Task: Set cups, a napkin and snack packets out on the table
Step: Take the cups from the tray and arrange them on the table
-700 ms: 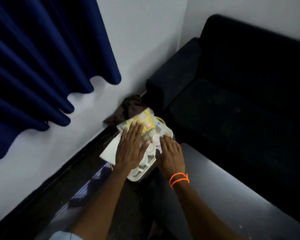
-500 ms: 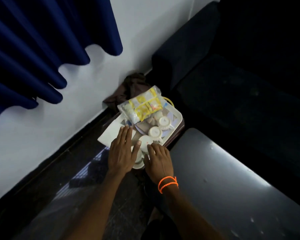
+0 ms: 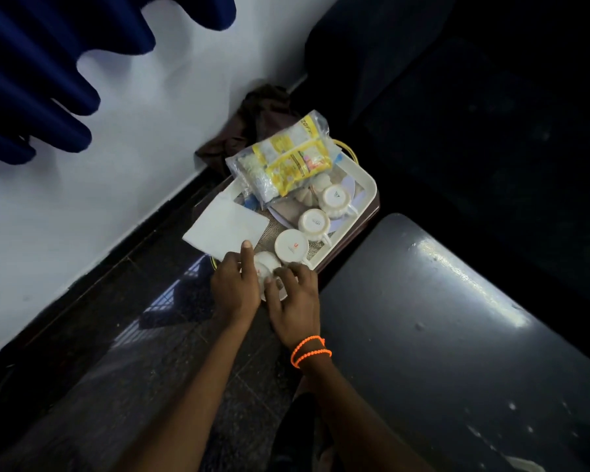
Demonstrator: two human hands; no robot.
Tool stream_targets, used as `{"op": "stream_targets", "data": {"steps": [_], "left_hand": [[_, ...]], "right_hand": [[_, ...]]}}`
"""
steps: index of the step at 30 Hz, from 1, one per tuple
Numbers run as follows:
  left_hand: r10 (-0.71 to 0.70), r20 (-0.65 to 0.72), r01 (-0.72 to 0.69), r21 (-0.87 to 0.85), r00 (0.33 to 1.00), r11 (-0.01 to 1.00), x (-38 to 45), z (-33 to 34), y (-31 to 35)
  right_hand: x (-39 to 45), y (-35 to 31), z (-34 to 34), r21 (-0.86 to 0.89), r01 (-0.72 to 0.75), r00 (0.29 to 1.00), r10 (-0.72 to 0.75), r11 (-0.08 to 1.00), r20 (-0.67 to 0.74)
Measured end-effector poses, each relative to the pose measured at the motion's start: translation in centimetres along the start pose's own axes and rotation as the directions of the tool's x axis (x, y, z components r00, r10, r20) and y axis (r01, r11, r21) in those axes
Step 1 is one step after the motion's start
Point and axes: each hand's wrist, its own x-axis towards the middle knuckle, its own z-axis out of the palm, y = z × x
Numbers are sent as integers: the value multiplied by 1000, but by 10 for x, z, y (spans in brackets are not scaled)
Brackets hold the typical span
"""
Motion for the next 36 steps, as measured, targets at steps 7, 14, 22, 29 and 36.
{"op": "stream_targets", "data": {"steps": [7,14,22,29,36], "left_hand": [[-365,131,377,-526,922,762,-17,-15,4],[-1,672,589,-650,741,480,-35,-7,21],[205,903,315,-334,379,889,-65,73,68],[179,971,-119,-161,160,980,-152,167,93],[130,987,-323,-94,93,942,-254,235,75]], "right_hand": [[0,-7,-18,465,-196,979,201,863,41],[14,23,-80,730,-389,917,316,562,245],[4,124,-175,405,-458,888,386,791,250],[-74,193,-222,236,-516,829,550,823,-102],[-154,249,-233,183,-682,647,701,708,-301]]}}
